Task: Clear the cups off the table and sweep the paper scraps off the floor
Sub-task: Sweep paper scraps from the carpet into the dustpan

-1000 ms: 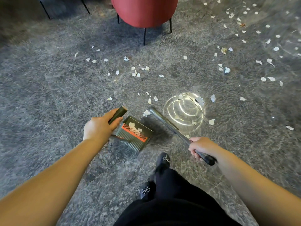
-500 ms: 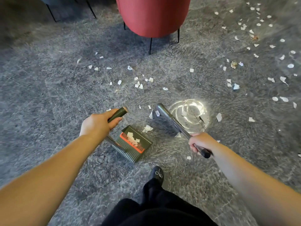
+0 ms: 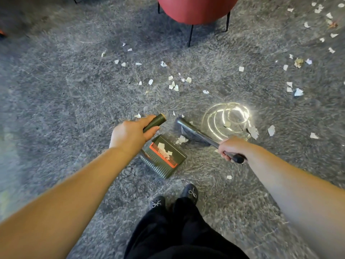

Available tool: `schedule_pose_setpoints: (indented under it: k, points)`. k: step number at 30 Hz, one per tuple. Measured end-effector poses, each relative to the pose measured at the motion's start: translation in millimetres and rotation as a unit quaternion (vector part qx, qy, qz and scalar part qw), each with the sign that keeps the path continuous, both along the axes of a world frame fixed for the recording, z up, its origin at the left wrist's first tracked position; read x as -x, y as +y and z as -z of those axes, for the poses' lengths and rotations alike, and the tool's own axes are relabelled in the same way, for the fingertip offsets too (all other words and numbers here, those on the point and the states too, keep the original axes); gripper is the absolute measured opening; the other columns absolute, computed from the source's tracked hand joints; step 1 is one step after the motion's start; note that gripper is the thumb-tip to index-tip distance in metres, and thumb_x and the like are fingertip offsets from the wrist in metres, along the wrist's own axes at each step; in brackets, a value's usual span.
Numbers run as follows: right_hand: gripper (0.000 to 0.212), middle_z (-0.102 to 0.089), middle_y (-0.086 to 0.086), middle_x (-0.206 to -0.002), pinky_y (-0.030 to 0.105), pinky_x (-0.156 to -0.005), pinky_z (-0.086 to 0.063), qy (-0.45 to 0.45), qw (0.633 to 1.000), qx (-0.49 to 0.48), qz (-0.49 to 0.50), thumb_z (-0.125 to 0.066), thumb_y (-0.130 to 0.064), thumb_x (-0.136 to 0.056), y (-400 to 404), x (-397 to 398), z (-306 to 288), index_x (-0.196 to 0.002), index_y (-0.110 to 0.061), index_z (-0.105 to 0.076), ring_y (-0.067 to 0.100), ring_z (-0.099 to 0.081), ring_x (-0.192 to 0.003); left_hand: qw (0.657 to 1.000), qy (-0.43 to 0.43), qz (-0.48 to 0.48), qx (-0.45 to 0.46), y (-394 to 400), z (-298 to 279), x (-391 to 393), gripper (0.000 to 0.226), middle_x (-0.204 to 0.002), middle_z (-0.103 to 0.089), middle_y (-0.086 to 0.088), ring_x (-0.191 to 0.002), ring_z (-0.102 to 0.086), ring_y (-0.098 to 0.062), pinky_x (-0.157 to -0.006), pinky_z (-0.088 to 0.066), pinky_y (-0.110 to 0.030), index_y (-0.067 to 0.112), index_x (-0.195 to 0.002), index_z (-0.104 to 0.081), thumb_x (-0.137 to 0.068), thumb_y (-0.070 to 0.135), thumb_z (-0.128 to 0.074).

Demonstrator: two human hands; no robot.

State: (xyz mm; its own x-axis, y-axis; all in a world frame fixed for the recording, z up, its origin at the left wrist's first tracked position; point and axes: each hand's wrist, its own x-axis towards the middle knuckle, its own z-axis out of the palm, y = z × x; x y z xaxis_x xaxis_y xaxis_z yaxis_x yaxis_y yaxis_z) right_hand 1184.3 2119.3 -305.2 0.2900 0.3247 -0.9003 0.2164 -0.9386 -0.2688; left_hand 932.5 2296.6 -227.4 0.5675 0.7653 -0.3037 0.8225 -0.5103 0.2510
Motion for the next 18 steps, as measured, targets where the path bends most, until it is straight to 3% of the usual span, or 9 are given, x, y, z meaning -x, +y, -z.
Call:
schedule_pose_setpoints:
  k: [4, 6, 10, 18]
  points:
    - [0.035, -0.062, 0.012, -0.070, 0.028, -0.054, -0.044, 0.045, 0.999, -0.002, -0.015, -0.053, -0.004, -0.081, -9.9, 25.6, -8.3, -0.115, -0.004, -0.061, 0.022, -0.055, -0.060, 1.000, -0.001, -0.004, 0.007, 2.9, -1.9, 3.8, 0.044, -0.092, -0.068, -0.001, -0.077, -0.063, -0.025, -0.064, -0.051, -0.031, 0.047, -0.135, -0.047, -0.093, 0.060, -0.044]
    - [0.034, -0.061, 0.011, -0.070, 0.024, -0.050, -0.043, 0.070, 0.998, -0.008, 0.004, -0.051, -0.001, -0.084, -17.3, 43.3, -15.0, -0.118, -0.010, -0.055, 0.018, -0.053, -0.054, 1.000, 0.002, 0.008, 0.004, 1.5, -1.8, 5.5, 0.044, -0.092, -0.069, -0.002, -0.079, -0.064, -0.027, -0.066, -0.053, -0.034, 0.046, -0.135, -0.046, -0.093, 0.060, -0.043]
    - [0.049, -0.060, 0.011, -0.071, 0.021, -0.043, -0.041, 0.102, 0.995, 0.000, 0.011, -0.050, -0.002, -0.085, -30.3, 78.7, -25.9, -0.134, 0.000, -0.047, 0.016, -0.053, -0.051, 0.999, 0.020, 0.027, 0.000, -3.5, -0.7, 8.3, 0.047, -0.094, -0.071, -0.004, -0.082, -0.065, -0.028, -0.069, -0.055, -0.036, 0.046, -0.136, -0.044, -0.092, 0.063, -0.041]
    - [0.051, -0.054, 0.015, -0.072, 0.019, -0.039, -0.039, 0.114, 0.990, -0.012, 0.081, -0.049, 0.004, -0.086, -52.2, 106.0, -56.2, -0.137, 0.006, -0.041, 0.012, -0.047, -0.043, 1.000, 0.013, 0.013, 0.019, -5.9, -2.2, 16.9, 0.046, -0.088, -0.067, -0.005, -0.082, -0.064, -0.028, -0.062, -0.047, -0.029, 0.048, -0.136, -0.044, -0.092, 0.063, -0.041]
